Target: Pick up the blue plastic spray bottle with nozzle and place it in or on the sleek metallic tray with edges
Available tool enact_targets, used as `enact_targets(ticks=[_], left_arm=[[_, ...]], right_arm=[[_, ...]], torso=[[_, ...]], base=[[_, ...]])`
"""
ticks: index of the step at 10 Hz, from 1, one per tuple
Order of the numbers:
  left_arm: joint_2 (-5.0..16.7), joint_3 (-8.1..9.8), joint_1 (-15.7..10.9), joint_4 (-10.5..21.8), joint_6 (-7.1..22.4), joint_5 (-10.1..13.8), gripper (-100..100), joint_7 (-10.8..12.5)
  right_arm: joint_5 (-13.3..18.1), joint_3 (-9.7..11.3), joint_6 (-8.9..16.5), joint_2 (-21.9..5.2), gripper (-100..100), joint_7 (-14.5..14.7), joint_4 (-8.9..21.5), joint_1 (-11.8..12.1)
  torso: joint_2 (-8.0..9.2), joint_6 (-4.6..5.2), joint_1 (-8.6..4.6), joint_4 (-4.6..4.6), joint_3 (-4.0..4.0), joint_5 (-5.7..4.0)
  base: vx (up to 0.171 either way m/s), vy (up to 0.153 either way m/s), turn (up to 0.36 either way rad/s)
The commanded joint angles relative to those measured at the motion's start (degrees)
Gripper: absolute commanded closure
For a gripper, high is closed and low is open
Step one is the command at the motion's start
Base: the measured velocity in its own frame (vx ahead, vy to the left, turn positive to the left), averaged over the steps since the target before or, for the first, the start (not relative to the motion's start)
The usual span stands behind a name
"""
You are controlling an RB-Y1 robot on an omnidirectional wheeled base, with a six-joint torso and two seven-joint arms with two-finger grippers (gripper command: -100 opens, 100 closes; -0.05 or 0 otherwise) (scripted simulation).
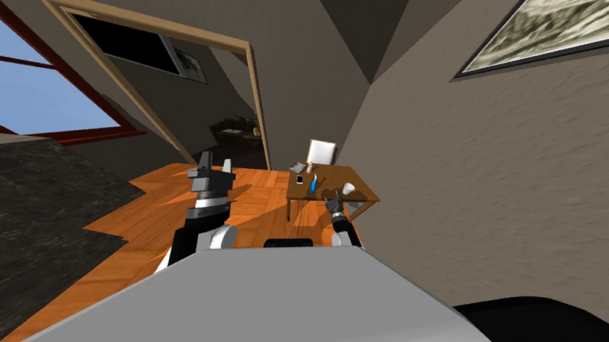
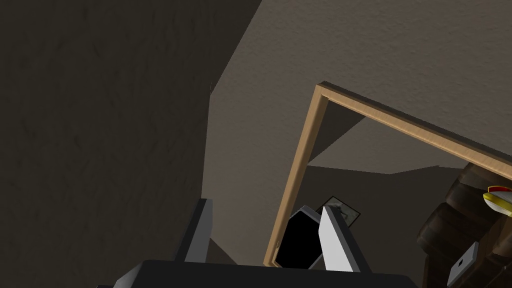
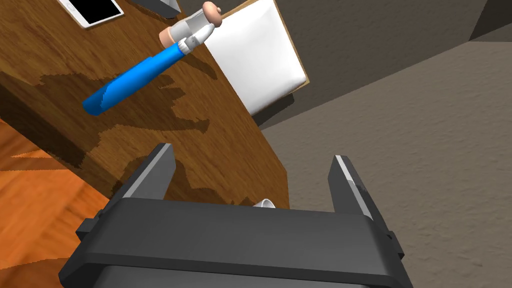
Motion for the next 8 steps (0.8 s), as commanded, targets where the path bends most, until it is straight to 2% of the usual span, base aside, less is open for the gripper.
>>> enact_targets(ticks=[1, 2, 5, 8], left_arm=[[0.0, 0.00, 0.0, 0.0, 0.0, 0.0, 0, 0.0], [0.0, 0.00, 0.0, 0.0, 0.0, 0.0, 0, 0.0], [0.0, 0.00, 0.0, 0.0, 0.0, 0.0, 0, 0.0], [0.0, 0.00, 0.0, 0.0, 0.0, 0.0, 0, 0.0]], right_arm=[[-2.6, 0.2, 1.5, -0.6, -100, -2.6, 2.9, -1.0], [-2.6, 0.2, 1.5, -0.6, -100, -2.6, 3.3, -1.0], [-6.8, 0.7, 4.0, -0.7, -100, -6.6, 8.5, -2.9], [-10.7, 1.2, 6.2, -0.2, -100, -10.5, 13.3, -5.1]], torso=[[0.00, 0.00, 0.00, 0.00, 0.00, 0.00], [-0.06, -0.01, 0.01, -0.01, -0.04, 0.00], [-0.14, 0.00, -0.01, -0.03, -0.08, 0.00], [-0.31, 0.00, 0.02, -0.07, -0.18, 0.00]], base=[[0.044, 0.011, 0.020], [0.035, 0.010, 0.000], [0.061, 0.002, -0.003], [0.107, 0.014, -0.033]])
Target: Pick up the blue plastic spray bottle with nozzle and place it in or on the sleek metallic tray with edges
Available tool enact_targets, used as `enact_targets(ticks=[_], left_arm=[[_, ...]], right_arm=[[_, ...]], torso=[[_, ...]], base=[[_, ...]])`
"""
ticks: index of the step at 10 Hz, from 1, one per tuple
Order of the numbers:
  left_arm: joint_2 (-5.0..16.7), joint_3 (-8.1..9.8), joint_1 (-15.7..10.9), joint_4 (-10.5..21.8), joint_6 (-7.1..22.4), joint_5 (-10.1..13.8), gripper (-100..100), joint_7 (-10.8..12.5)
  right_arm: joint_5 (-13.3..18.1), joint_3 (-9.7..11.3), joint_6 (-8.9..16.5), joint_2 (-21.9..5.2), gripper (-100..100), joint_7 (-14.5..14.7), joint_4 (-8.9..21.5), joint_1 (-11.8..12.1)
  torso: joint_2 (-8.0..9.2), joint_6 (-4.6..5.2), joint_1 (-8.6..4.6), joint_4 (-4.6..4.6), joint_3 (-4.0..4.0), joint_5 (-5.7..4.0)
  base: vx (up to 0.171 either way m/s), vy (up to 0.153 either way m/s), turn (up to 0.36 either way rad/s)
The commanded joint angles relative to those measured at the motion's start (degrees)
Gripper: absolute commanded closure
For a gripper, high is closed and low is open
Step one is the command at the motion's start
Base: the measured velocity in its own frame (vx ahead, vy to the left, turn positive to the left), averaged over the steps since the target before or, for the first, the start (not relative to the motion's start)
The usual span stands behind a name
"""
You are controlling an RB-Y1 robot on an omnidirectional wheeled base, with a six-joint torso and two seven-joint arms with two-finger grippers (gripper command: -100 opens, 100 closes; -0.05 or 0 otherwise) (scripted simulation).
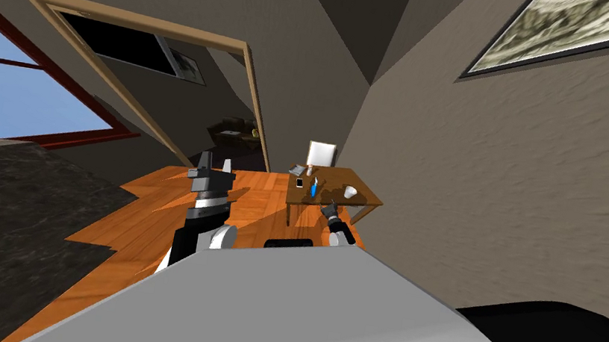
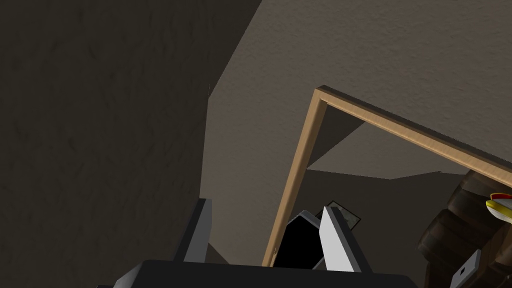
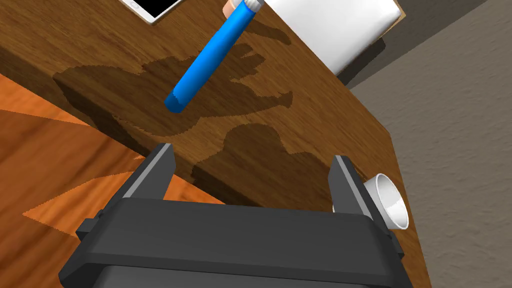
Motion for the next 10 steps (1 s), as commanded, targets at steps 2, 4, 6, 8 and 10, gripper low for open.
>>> enact_targets(ticks=[2, 4, 6, 8, 10], left_arm=[[0.0, 0.00, 0.0, 0.0, 0.0, 0.0, 0, 0.0], [0.0, 0.00, 0.0, 0.0, 0.0, 0.0, 0, 0.0], [0.0, 0.00, 0.0, 0.0, 0.0, 0.0, 0, 0.0], [0.0, 0.00, 0.0, 0.0, 0.0, 0.0, 0, 0.0], [0.0, 0.00, 0.0, 0.0, 0.0, 0.0, 0, 0.0]], right_arm=[[-3.1, 0.2, 2.3, 1.1, -100, -3.2, 3.3, -2.0], [-5.2, 0.4, 3.4, 2.0, -100, -5.4, 5.8, -3.6], [-7.0, 0.6, 4.4, 3.2, -100, -7.4, 7.9, -5.0], [-8.6, 0.6, 5.2, 4.8, -100, -9.2, 9.6, -6.4], [-10.3, 0.5, 6.0, 8.0, -100, -11.2, 11.5, -8.0]], torso=[[-0.02, 0.01, -0.02, -0.01, -0.01, 0.00], [-0.01, 0.00, -0.12, 0.00, -0.01, -0.02], [-0.16, 0.00, 0.05, -0.04, -0.09, 0.01], [-0.09, 0.00, -0.09, -0.02, -0.06, -0.01], [-0.04, 0.00, -0.15, -0.02, -0.03, -0.03]], base=[[0.115, 0.005, -0.057], [0.139, 0.004, -0.064], [0.154, 0.025, -0.071], [0.132, -0.010, -0.062], [0.155, -0.017, -0.087]])
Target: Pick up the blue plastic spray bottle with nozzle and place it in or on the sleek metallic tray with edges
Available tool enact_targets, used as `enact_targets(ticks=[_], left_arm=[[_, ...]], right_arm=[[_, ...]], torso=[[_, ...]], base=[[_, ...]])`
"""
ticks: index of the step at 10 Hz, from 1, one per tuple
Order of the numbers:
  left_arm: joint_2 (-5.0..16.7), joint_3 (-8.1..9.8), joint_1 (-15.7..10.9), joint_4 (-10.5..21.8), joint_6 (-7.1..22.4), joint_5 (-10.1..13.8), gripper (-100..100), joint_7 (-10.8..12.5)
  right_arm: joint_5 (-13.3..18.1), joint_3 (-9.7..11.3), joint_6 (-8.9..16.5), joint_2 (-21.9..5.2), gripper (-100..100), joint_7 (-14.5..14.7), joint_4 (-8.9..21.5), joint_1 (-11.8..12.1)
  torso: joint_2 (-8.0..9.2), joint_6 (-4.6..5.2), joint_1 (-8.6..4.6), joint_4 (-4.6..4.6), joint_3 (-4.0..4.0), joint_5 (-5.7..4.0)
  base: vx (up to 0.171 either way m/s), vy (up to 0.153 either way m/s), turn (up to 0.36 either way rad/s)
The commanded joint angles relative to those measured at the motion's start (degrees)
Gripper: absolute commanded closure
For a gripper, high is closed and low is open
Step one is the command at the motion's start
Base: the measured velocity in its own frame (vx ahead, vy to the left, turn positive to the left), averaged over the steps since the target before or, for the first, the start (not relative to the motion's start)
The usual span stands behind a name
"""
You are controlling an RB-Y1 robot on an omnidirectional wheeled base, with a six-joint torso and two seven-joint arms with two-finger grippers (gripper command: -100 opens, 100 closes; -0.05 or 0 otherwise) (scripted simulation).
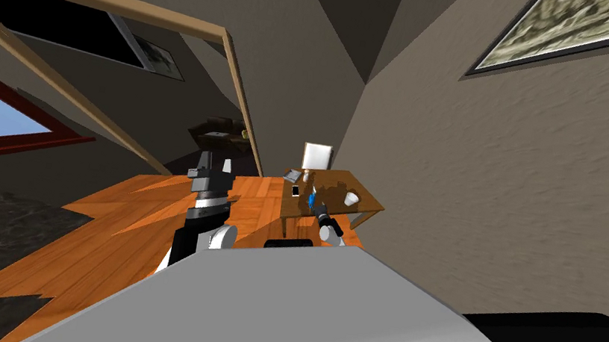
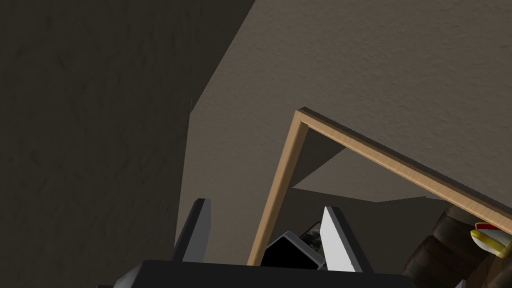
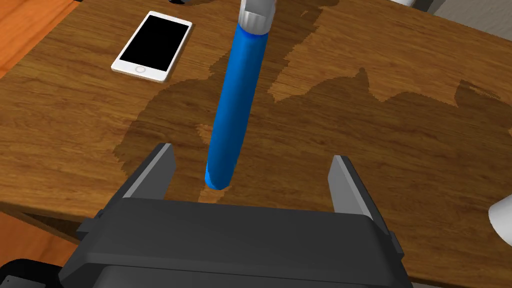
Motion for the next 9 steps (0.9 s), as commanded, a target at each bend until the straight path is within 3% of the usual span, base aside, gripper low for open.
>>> enact_targets(ticks=[1, 4, 5, 6, 7, 9], left_arm=[[0.0, 0.00, 0.0, 0.0, 0.0, 0.0, 0, 0.0], [0.0, 0.00, 0.0, 0.0, 0.0, 0.0, 0, 0.0], [0.0, 0.00, 0.0, 0.0, 0.0, 0.0, 0, 0.0], [0.0, -0.01, 0.0, 0.0, 0.0, 0.0, 0, 0.0], [0.0, -0.01, 0.0, 0.0, 0.0, 0.0, 0, 0.0], [0.0, -0.01, 0.0, 0.0, 0.0, 0.0, 0, 0.0]], right_arm=[[-1.2, -0.1, 0.4, 2.3, -100, -1.4, 1.6, -1.3], [-2.0, -0.4, 0.7, 6.3, -100, -2.5, 2.4, -2.1], [-1.9, -0.3, 0.7, 5.4, -100, -2.2, 2.2, -2.0], [-1.9, -0.3, 0.7, 5.5, 0, -2.3, 2.2, -2.0], [-1.9, 0.0, -0.9, 5.8, -100, -2.2, 3.7, -2.2], [-1.9, 0.0, -0.8, 5.9, -100, -2.2, 3.8, -2.3]], torso=[[0.00, 0.00, 0.00, 0.00, 0.00, 0.00], [0.35, 0.00, -0.09, 0.06, 0.18, -0.02], [0.41, 0.00, -0.07, 0.07, 0.22, -0.01], [0.57, 0.00, -0.03, 0.10, 0.30, 0.00], [0.66, 0.00, -0.01, 0.12, 0.36, 0.01], [0.65, -0.01, -0.12, 0.12, 0.36, -0.02]], base=[[0.157, -0.026, -0.083], [0.077, -0.034, -0.040], [0.017, -0.009, 0.004], [0.000, 0.000, 0.000], [0.008, -0.021, 0.060], [0.010, -0.028, 0.073]])
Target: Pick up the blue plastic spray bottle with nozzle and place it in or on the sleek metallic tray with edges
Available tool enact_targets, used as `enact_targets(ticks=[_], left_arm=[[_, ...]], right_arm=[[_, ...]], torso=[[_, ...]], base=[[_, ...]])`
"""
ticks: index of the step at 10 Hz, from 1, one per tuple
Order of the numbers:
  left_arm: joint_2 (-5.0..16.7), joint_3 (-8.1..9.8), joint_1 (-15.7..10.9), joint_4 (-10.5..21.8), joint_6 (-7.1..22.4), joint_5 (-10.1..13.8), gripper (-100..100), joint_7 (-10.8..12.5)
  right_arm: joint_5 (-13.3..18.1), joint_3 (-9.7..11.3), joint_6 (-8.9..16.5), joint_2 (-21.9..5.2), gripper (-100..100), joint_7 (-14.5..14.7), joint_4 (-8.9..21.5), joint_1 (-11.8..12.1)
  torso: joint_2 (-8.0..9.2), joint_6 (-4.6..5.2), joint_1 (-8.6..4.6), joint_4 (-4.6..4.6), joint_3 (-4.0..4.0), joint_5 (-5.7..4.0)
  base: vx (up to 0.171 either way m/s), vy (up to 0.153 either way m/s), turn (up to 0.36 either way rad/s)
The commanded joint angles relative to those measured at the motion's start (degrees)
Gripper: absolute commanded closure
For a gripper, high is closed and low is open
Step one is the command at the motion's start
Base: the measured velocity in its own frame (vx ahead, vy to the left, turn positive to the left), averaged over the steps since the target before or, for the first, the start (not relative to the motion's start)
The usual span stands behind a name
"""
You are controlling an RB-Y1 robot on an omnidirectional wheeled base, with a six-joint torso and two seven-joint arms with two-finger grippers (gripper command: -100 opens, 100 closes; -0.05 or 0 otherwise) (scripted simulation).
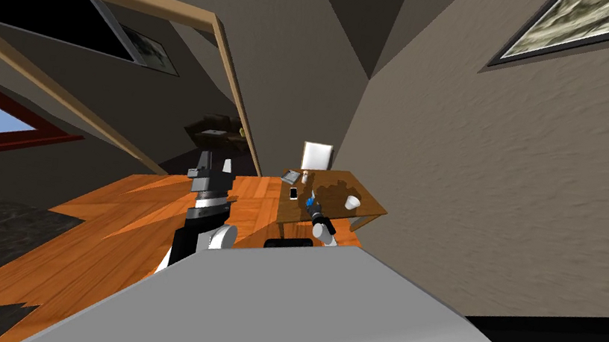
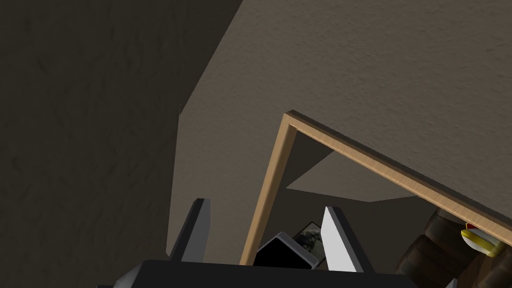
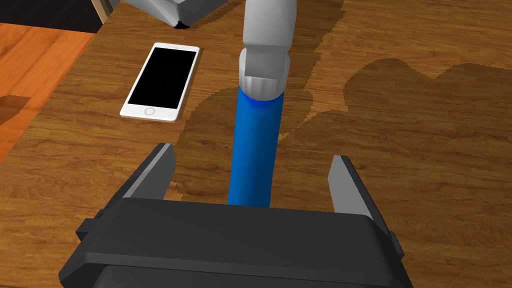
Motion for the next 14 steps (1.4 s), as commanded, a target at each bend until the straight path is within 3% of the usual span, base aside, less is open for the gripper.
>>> enact_targets(ticks=[1, 5, 6, 7, 8, 9, 10, 11, 14], left_arm=[[0.0, 0.00, 0.0, 0.0, 0.0, 0.0, 0, 0.0], [0.0, 0.00, 0.0, 0.0, 0.0, 0.0, 0, 0.0], [0.0, 0.00, 0.0, 0.0, 0.0, 0.0, 0, 0.0], [0.0, 0.00, 0.0, 0.0, 0.0, 0.0, 0, 0.0], [0.0, 0.00, 0.0, 0.0, 0.0, 0.0, 0, 0.0], [0.0, 0.00, 0.0, 0.0, 0.0, 0.0, 0, 0.0], [0.0, 0.00, 0.0, 0.0, 0.0, 0.0, 0, 0.0], [0.0, -0.01, 0.0, 0.0, 0.0, 0.0, 0, 0.0], [0.0, -0.01, 0.0, 0.0, 0.0, 0.0, 0, 0.0]], right_arm=[[0.0, 0.0, 0.0, 0.0, 100, 0.0, 0.0, 0.0], [0.0, 0.0, 0.0, 0.0, 100, 0.0, 0.0, 0.0], [0.0, 0.0, 0.0, 0.0, 0, 0.0, 0.0, 0.0], [0.0, -0.3, 1.8, -0.4, 100, -0.1, -1.7, 0.4], [0.0, -0.2, 0.9, -0.2, 100, 0.0, -0.9, 0.1], [0.0, -0.3, 1.1, -0.2, 0, 0.0, -1.1, 0.2], [-0.1, -0.2, 1.7, -3.0, 100, 0.1, -1.0, 0.1], [-0.1, -0.2, 1.7, -3.0, 100, 0.1, -1.0, 0.1], [-0.5, 0.0, 3.2, -6.8, 100, 0.3, -1.2, -0.3]], torso=[[0.00, 0.00, 0.00, 0.00, 0.00, 0.00], [0.00, 0.00, 0.06, 0.00, 0.00, 0.03], [0.00, 0.00, 0.06, 0.00, 0.00, 0.03], [0.00, 0.00, 0.06, 0.00, 0.00, 0.03], [0.06, 0.06, 0.13, 0.01, 0.03, 0.06], [0.05, 0.01, 0.12, 0.01, 0.03, 0.04], [0.02, 0.01, 0.08, 0.02, 0.02, 0.04], [0.20, 0.03, 0.16, 0.02, 0.10, 0.07], [0.45, 0.14, 0.17, -0.34, 0.04, 0.02]], base=[[0.000, 0.000, 0.000], [0.000, 0.000, 0.000], [0.000, 0.000, 0.000], [-0.016, 0.030, -0.133], [-0.010, 0.020, -0.044], [0.000, 0.000, 0.000], [-0.060, 0.040, 0.049], [-0.069, 0.046, 0.010], [-0.092, 0.068, 0.040]])
